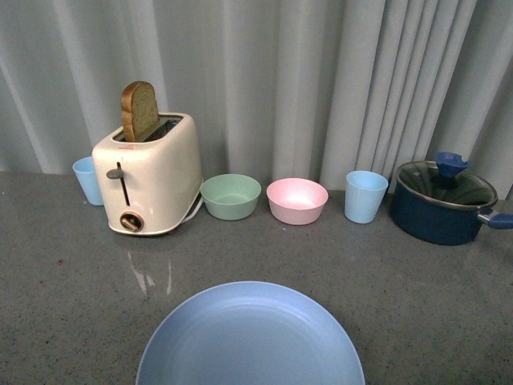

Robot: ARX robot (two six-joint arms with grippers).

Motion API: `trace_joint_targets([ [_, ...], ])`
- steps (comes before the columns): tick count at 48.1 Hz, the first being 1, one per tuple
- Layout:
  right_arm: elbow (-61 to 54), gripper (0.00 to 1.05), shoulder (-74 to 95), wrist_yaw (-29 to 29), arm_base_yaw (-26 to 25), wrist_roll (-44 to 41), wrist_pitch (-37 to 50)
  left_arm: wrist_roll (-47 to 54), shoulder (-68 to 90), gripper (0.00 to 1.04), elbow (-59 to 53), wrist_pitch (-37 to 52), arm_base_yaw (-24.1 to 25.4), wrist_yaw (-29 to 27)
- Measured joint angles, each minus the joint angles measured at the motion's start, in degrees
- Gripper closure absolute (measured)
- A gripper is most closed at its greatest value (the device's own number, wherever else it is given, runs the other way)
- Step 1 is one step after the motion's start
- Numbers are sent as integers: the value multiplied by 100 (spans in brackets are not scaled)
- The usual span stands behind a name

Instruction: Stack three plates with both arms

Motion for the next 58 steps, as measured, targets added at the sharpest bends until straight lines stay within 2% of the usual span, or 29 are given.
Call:
trace_joint_targets([
  [14,0,102,-603,0,0,0,-601,0,0,7,0,0,0,0],
  [18,2,102,-1351,-13,-2,-2,-1556,0,0,7,0,0,0,0],
  [33,2,100,-1593,-13,-2,-7,-1628,0,-2,7,0,0,0,0],
  [49,2,23,-1593,-13,-2,-4,-1628,0,-2,7,0,0,0,2],
  [54,2,5,-1593,-13,-2,0,-1628,0,-2,7,0,0,0,2],
  [58,2,8,-1593,-13,-2,-2,-1628,0,-2,7,0,0,0,2],
])
